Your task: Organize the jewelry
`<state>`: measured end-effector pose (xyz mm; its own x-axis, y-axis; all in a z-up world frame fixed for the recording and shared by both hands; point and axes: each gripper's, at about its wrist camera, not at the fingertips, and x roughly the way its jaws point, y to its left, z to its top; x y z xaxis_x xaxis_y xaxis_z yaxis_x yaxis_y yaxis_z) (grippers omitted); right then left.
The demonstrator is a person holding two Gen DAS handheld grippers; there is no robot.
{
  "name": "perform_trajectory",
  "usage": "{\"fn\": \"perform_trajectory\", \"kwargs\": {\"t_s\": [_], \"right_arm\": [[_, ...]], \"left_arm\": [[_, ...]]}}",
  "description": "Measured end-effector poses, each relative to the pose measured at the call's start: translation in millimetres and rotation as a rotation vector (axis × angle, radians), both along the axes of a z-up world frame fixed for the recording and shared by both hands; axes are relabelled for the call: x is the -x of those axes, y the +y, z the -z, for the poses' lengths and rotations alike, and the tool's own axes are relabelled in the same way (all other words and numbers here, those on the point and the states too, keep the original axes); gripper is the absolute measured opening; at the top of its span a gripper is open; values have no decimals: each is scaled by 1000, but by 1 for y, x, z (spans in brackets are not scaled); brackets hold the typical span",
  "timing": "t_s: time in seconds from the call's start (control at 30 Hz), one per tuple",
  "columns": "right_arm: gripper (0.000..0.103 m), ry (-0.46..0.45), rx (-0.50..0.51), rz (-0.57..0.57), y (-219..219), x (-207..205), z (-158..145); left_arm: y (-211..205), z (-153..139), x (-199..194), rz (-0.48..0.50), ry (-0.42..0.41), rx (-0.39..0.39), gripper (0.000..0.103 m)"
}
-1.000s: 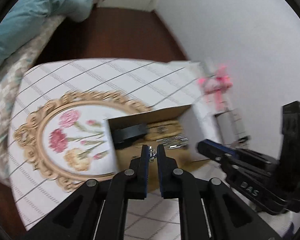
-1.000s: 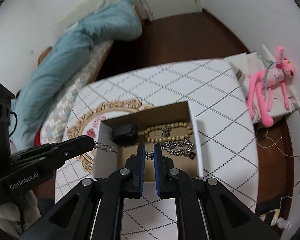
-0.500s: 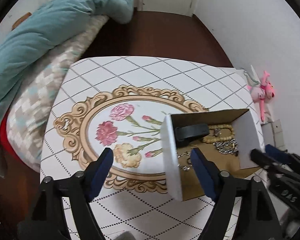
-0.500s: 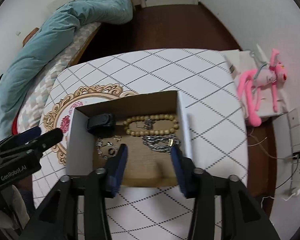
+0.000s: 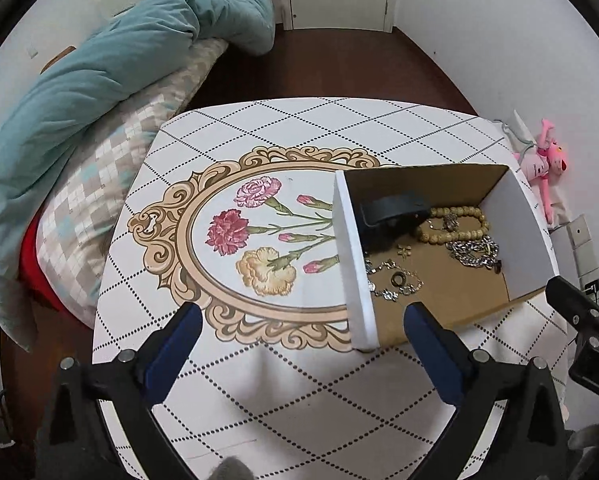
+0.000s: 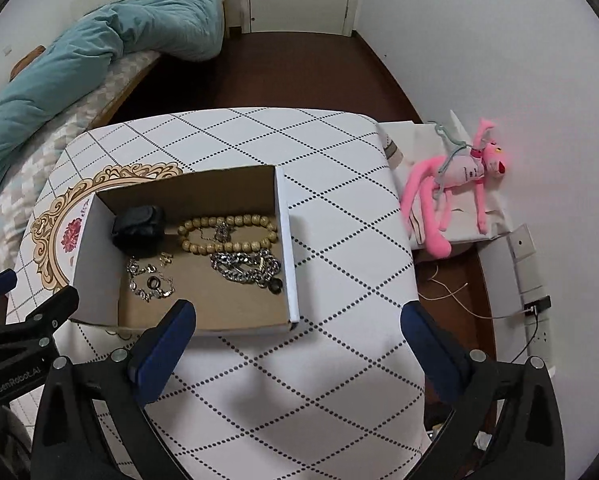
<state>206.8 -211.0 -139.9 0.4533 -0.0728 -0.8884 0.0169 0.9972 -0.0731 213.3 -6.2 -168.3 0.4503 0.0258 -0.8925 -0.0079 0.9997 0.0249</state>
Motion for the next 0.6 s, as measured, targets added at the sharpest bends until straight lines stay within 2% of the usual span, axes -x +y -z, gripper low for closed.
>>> {"fn": "perform_trajectory", "kwargs": {"t_s": [0.1,0.27,0.6], "right_arm": [[103,-13,-22,9,-3,13,-8],[103,-66,-31,19,-6,43,-36],[103,-240,-6,56,-6,132,-127]], "left_arm": [[-2,-11,10,1,-16,5,103],[-3,-47,41,7,-90,24,103],[-1,-127,114,0,-216,5,103]]}}
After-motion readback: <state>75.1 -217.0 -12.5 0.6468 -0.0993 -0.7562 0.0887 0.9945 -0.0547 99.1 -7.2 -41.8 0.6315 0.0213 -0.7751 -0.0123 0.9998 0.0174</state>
